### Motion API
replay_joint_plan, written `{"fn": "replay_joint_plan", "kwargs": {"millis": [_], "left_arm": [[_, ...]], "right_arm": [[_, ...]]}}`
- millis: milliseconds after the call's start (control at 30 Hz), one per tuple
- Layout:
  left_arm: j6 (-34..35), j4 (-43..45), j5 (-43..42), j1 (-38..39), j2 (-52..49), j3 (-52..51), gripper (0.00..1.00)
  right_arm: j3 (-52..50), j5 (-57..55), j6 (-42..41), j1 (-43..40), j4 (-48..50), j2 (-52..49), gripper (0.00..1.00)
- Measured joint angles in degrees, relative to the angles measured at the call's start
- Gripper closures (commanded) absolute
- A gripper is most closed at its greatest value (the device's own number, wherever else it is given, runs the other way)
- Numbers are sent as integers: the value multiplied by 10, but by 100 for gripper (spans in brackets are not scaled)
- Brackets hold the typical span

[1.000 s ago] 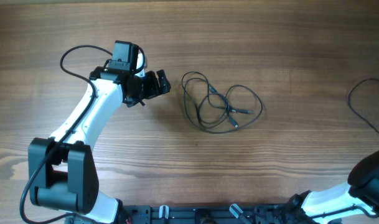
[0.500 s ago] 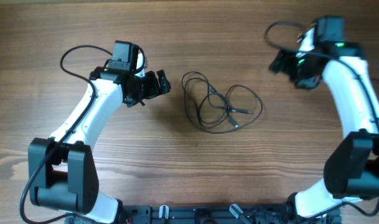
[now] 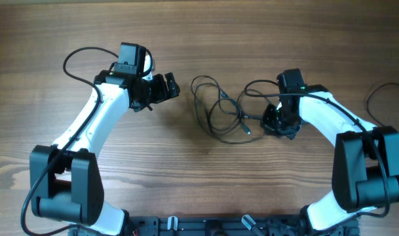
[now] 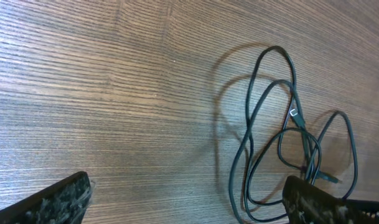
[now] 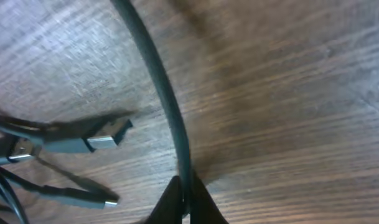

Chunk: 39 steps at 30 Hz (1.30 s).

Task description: Untangle cables

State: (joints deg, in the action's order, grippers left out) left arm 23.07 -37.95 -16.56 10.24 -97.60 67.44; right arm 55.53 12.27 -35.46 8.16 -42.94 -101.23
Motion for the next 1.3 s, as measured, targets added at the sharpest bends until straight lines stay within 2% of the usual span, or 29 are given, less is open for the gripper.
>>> {"fn": "replay_joint_plan", "kwargs": {"millis": [200,333,500,700,833,933,1033,1300], "left_arm": [[0,-4,-22,0,0,0,0],[3,-4,-68,0,0,0,0],[43,-4,-85,18,0,0,0],[68,13,-88,70,0,0,0],[141,8,-45,86,0,0,0],[221,5,-4,86,-7,0,10],[272,26,30,87,-29,0,13],[289,63,133,100,-87,0,18]], "right_arm": [[16,5,52,0,-40,21,96],[22,28,102,0,-41,138,96],[31,50,129,0,-21,297,96],[31,57,153,0,-22,356,96],[31,57,163,0,-20,367,96],[31,57,163,0,-20,367,96],[31,57,163,0,-20,367,96],[31,57,163,0,-20,367,96]]}}
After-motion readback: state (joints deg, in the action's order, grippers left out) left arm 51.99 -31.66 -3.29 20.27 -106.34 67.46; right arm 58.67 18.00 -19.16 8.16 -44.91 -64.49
